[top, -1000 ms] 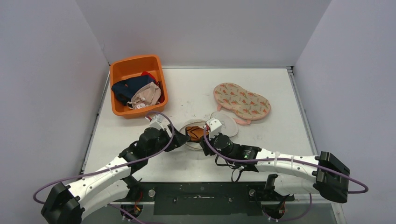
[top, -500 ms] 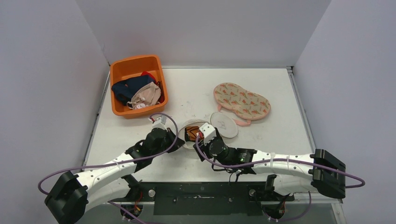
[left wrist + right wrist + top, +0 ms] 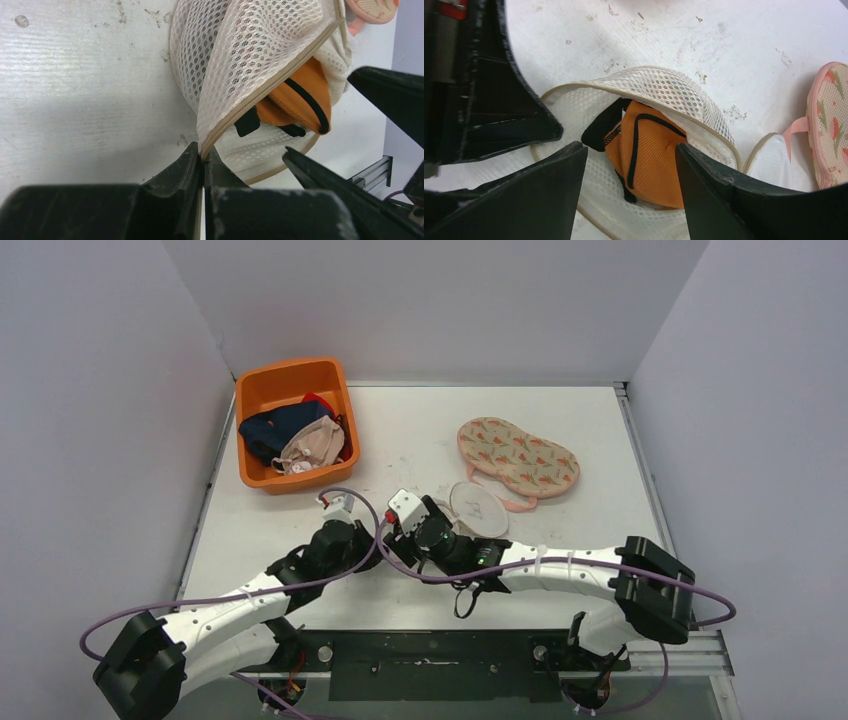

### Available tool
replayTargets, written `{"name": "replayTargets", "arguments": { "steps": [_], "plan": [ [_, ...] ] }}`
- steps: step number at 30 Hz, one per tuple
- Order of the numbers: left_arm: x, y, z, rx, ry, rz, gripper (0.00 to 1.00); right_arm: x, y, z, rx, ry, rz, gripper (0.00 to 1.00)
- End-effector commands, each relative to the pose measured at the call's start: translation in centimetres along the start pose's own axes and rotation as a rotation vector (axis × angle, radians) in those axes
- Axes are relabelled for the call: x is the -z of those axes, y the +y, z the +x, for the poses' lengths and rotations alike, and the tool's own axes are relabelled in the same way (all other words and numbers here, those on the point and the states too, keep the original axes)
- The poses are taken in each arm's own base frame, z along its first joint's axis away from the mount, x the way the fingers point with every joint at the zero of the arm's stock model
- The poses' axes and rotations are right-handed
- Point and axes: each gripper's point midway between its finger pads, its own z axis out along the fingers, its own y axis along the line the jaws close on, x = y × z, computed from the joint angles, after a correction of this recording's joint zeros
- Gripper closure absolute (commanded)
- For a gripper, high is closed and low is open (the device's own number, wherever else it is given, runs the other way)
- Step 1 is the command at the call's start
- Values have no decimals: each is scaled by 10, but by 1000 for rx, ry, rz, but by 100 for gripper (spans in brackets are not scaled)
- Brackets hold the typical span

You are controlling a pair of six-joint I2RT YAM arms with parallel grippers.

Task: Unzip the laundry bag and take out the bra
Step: Pick up the bra from the laundry bag.

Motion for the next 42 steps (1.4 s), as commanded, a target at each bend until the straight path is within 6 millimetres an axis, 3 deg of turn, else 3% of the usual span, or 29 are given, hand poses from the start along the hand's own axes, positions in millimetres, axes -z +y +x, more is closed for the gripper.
{"name": "replayTargets", "arguments": {
  "steps": [1,13,20,25,35,37,40,42],
  "plan": [
    [2,1,-5,-22,-36,12,100,-15,0,-4,8,9,-37,36],
    [-1,1,-9,-25,-39,17,100,-34,-9,26,-1,88,8,43],
    [-3,2,-9,-23,-35,11,100,-30,-25,26,-19,84,91,76],
    [-3,6,-10,-20,-38,1,100,-15,-30,12,-76,39,69,84],
    [-3,6,-15,-12,-47,-2,100,10,-37,2,-252,-14,-71,82],
    [-3,2,-16,-11,-45,9,100,11,-32,4,-251,-2,-100,74],
    [-3,-5,-17,-9,-38,28,100,16,-28,-1,-269,-19,-130,52],
    [-2,-8,-19,-9,-38,38,100,20,-29,-6,-282,-34,-135,42]
  ]
}}
